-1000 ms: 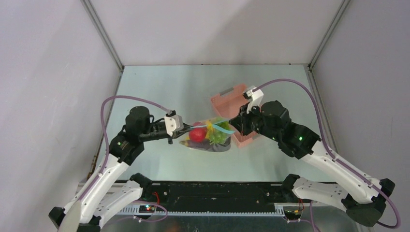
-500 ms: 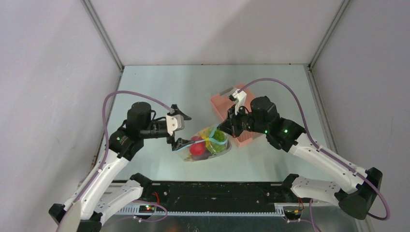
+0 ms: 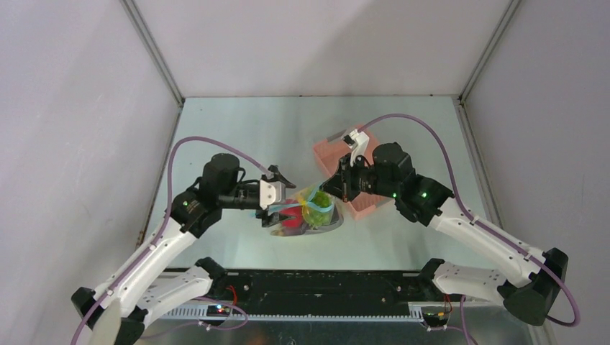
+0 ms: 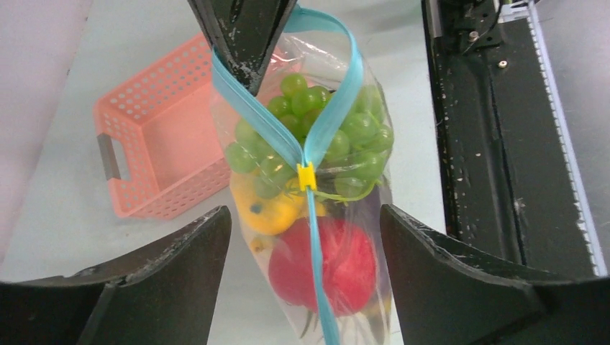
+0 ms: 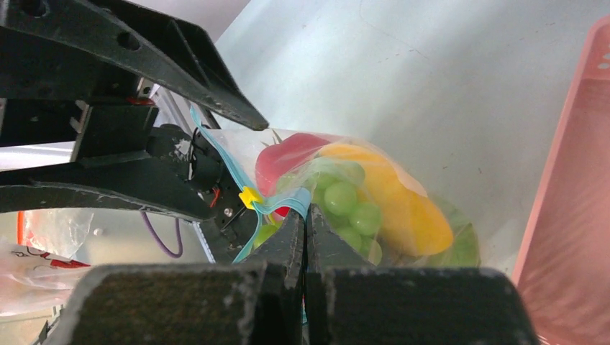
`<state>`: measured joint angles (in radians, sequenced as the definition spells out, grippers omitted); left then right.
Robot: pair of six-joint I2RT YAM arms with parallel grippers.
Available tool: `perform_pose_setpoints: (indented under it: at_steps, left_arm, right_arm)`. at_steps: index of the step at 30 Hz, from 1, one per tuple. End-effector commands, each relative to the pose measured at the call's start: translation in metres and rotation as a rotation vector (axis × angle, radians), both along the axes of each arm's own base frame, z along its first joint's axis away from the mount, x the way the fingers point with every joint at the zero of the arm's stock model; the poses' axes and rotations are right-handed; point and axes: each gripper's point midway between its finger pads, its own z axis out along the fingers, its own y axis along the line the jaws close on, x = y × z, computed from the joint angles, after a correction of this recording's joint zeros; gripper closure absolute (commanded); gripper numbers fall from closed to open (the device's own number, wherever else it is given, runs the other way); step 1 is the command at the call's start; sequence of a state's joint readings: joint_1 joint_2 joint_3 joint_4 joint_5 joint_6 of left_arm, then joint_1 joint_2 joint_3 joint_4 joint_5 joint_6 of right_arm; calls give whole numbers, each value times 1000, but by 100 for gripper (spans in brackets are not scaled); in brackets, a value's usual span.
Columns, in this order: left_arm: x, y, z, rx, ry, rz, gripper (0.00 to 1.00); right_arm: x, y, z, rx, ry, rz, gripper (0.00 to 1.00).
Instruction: Place the food in the zip-top bag and seal the zipper
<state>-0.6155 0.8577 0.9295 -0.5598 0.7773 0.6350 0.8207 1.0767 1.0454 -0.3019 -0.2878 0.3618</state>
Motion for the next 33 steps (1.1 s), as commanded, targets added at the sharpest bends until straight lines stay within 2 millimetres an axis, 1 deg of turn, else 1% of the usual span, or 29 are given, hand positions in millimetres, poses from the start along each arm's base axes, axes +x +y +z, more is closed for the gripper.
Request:
perform_pose_setpoints:
  at_steps: [1, 2, 3, 4, 11, 14, 18, 20, 21, 22, 24, 25, 26, 27, 28, 29, 30, 31, 32, 33]
  left_arm:
    - [16, -9, 1, -40, -14, 53, 23]
    - [16, -10, -1, -36, -16, 52, 28]
    - [17, -11, -4, -26, -18, 49, 30]
    - [16, -11, -7, -17, -15, 45, 31]
    - [13, -15, -17, 8, -4, 23, 45]
    - [13, -17, -17, -2, 5, 30, 47]
    - [9, -21, -17, -8, 2, 10, 49]
    - [10, -22, -19, -1, -3, 12, 61]
    - [11, -22, -21, 2, -3, 15, 84]
    - [14, -22, -22, 11, -6, 25, 96]
    - [17, -18, -24, 30, -30, 38, 99]
    - [19, -16, -24, 39, -46, 45, 100]
    - [23, -13, -22, 45, -66, 73, 100]
    - [28, -10, -23, 58, -84, 103, 100]
    - [30, -8, -19, 54, -100, 121, 100]
    - [37, -5, -16, 52, -115, 163, 100]
    - [40, -4, -7, 26, -142, 183, 100]
    - [45, -2, -5, 16, -142, 222, 100]
    - [49, -3, 8, -28, -171, 246, 100]
    - [52, -1, 11, -46, -157, 283, 100]
  right_arm:
    - [4, 11, 44, 125, -78, -5, 100]
    - [4, 10, 44, 124, -76, -8, 100]
    - [4, 10, 44, 124, -78, -12, 100]
    - [4, 10, 45, 127, -79, -13, 100]
    - [6, 7, 48, 133, -81, -29, 100]
    - [5, 8, 45, 130, -72, -25, 100]
    - [5, 10, 44, 129, -63, -16, 100]
    - [4, 10, 45, 135, -64, -11, 100]
    - [3, 10, 46, 137, -67, -8, 100]
    - [2, 10, 47, 140, -68, -2, 100]
    - [1, 4, 50, 136, -85, -8, 100]
    - [7, -4, 45, 107, -91, -45, 100]
    - [8, -12, 50, 105, -109, -76, 100]
    - [16, -25, 44, 67, -112, -143, 100]
    - [15, -36, 45, 54, -120, -172, 100]
    - [20, -46, 43, 35, -121, -219, 100]
    - [19, -53, 46, 40, -130, -234, 100]
    - [18, -57, 50, 48, -140, -240, 100]
    - [16, -56, 48, 50, -143, -230, 100]
    - [10, -51, 54, 79, -153, -186, 100]
